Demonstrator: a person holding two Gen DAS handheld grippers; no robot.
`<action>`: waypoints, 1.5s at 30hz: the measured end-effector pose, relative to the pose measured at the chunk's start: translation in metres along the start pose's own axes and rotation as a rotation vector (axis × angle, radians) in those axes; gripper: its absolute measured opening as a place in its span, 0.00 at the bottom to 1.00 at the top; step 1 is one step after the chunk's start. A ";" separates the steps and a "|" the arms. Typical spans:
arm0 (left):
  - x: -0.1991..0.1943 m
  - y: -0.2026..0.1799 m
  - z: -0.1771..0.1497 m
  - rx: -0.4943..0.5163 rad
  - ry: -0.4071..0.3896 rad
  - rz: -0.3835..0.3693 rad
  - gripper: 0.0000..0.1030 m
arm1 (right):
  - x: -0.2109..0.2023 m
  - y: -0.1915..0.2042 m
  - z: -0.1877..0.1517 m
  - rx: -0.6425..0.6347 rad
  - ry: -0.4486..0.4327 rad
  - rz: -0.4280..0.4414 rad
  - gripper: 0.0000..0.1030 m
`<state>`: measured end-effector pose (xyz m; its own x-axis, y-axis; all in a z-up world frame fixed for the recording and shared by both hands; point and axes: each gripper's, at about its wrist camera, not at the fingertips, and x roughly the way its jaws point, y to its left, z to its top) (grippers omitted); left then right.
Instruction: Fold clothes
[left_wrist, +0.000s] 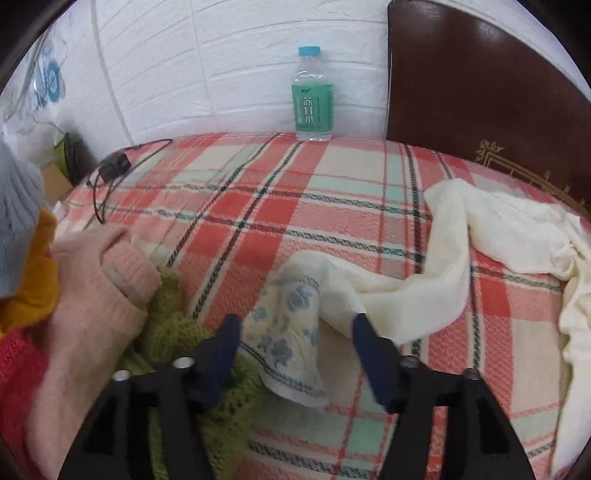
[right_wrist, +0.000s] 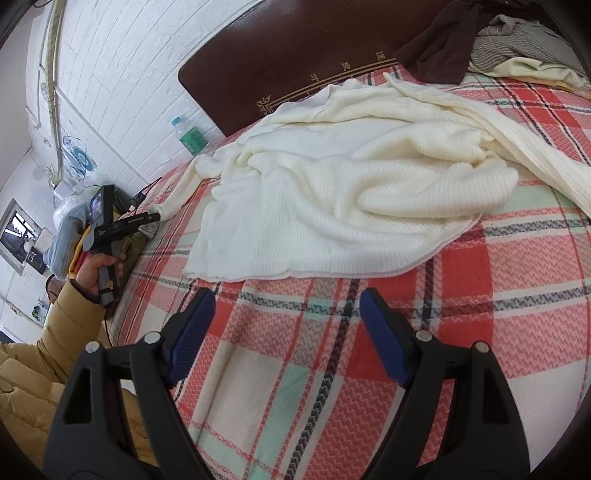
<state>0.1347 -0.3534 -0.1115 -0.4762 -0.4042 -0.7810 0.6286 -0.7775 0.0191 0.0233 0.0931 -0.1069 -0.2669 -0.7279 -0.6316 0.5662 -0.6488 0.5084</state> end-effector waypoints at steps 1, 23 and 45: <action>-0.008 -0.005 -0.005 0.004 -0.009 -0.081 0.81 | -0.003 -0.003 0.002 0.003 -0.009 -0.010 0.79; -0.047 -0.192 -0.085 0.348 0.158 -0.789 1.00 | 0.010 -0.079 0.054 0.028 -0.055 -0.128 0.79; -0.084 -0.118 -0.055 -0.044 0.290 -1.150 0.08 | 0.000 0.027 0.029 0.008 0.038 0.500 0.11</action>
<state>0.1346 -0.2009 -0.0827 -0.6219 0.6492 -0.4379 -0.0540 -0.5934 -0.8031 0.0156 0.0688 -0.0761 0.0640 -0.9417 -0.3303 0.6115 -0.2245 0.7587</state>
